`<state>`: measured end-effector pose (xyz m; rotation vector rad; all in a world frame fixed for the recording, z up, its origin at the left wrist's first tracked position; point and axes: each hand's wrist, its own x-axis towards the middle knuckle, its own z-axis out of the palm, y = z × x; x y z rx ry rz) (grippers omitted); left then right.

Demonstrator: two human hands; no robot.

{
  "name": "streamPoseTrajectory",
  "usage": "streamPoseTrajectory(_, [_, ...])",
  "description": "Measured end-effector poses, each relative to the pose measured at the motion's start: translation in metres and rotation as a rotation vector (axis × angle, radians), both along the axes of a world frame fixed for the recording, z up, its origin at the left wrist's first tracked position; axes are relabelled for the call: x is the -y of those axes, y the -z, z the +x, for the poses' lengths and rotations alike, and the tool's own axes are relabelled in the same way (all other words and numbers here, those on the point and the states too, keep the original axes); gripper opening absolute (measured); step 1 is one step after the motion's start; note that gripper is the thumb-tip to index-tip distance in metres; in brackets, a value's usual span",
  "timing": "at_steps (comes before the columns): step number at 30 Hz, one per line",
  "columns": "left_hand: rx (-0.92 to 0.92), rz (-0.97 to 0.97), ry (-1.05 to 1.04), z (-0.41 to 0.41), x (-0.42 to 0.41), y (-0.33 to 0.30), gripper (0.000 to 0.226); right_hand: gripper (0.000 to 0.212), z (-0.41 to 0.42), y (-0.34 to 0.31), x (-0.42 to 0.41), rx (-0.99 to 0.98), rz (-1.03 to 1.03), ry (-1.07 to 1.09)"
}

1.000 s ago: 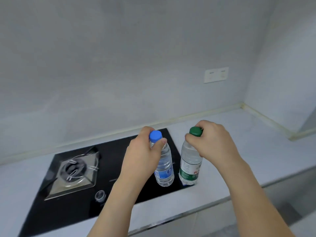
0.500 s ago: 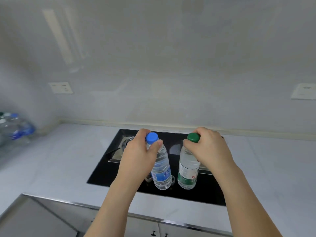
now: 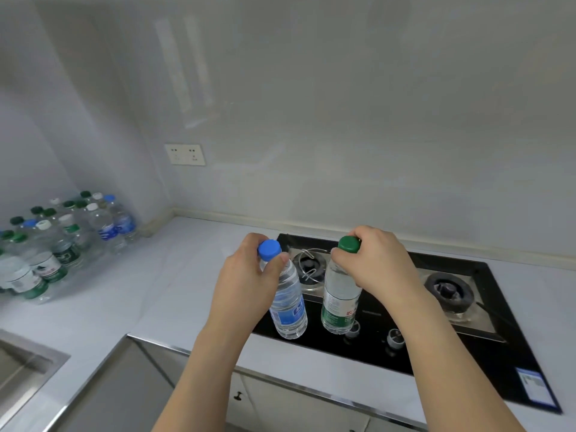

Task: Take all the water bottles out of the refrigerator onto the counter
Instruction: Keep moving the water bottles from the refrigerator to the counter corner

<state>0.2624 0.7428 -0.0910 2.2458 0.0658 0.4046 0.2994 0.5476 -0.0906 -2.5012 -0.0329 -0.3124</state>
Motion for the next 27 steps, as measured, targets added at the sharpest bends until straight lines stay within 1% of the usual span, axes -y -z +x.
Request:
streamPoseTrajectory(8, [-0.045, 0.028, -0.070, -0.001, -0.090, 0.010, 0.018, 0.018, 0.010, 0.005, -0.089, -0.039, 0.045, -0.061])
streamPoseTrajectory(15, [-0.050, -0.014, -0.147, 0.008, -0.134, 0.019, 0.018, 0.018, 0.029, 0.005, -0.140, -0.068, 0.039, -0.122])
streamPoseTrajectory(22, [-0.078, -0.023, -0.211, 0.036, -0.172, 0.028, 0.017, 0.017, 0.074, 0.015, -0.186, -0.066, 0.002, -0.198])
streamPoseTrajectory(27, [-0.095, 0.009, -0.258, 0.081, -0.197, 0.025, 0.016, 0.016, 0.125, 0.016, -0.214, -0.077, 0.030, -0.243])
